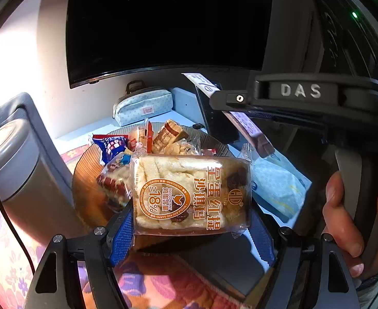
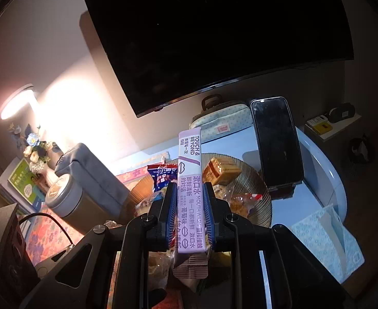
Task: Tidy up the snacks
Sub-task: 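Carry both snacks to the glass plate and open both tools over it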
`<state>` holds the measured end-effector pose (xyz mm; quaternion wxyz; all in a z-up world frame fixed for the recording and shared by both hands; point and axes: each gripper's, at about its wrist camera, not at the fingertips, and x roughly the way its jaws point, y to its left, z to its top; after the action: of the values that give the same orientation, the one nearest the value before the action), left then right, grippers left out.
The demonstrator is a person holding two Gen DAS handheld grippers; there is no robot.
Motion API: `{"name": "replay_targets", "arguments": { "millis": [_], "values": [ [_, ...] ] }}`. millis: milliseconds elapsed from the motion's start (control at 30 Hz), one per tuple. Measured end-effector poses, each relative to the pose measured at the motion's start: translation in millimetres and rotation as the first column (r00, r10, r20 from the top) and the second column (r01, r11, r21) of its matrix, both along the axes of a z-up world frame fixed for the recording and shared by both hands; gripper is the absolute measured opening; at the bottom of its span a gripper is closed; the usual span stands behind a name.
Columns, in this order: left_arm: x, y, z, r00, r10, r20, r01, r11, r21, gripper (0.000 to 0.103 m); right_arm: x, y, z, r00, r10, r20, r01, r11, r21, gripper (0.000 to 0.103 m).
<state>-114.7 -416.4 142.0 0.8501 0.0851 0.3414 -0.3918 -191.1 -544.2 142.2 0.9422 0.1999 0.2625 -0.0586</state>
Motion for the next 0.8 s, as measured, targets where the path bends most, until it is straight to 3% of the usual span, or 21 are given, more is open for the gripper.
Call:
{"name": "replay_targets", "arguments": {
  "millis": [233, 533, 667, 800],
  "values": [
    [12.0, -15.7, -5.0, 0.998, 0.027, 0.048, -0.028, 0.999, 0.021, 0.077, 28.7, -7.8, -3.8, 1.0, 0.005, -0.029, -0.006, 0.999, -0.032, 0.019],
    [26.2, -24.9, -11.6, 0.992, 0.057, 0.114, -0.062, 0.997, 0.038, 0.078, 65.1, -19.4, -14.3, 0.995, 0.057, -0.079, -0.056, 0.998, 0.014, 0.021],
    [26.2, -26.8, -15.1, 0.993, 0.027, 0.115, -0.033, 0.998, 0.047, 0.081, 62.9, -28.9, -14.8, 0.996, 0.061, -0.07, -0.057, 0.997, 0.057, 0.047],
    [23.4, -24.8, -14.9, 0.992, 0.024, 0.126, -0.029, 0.999, 0.036, 0.081, 51.3, -31.5, -13.2, 0.997, 0.056, -0.054, -0.051, 0.996, 0.075, 0.051]
  ]
}}
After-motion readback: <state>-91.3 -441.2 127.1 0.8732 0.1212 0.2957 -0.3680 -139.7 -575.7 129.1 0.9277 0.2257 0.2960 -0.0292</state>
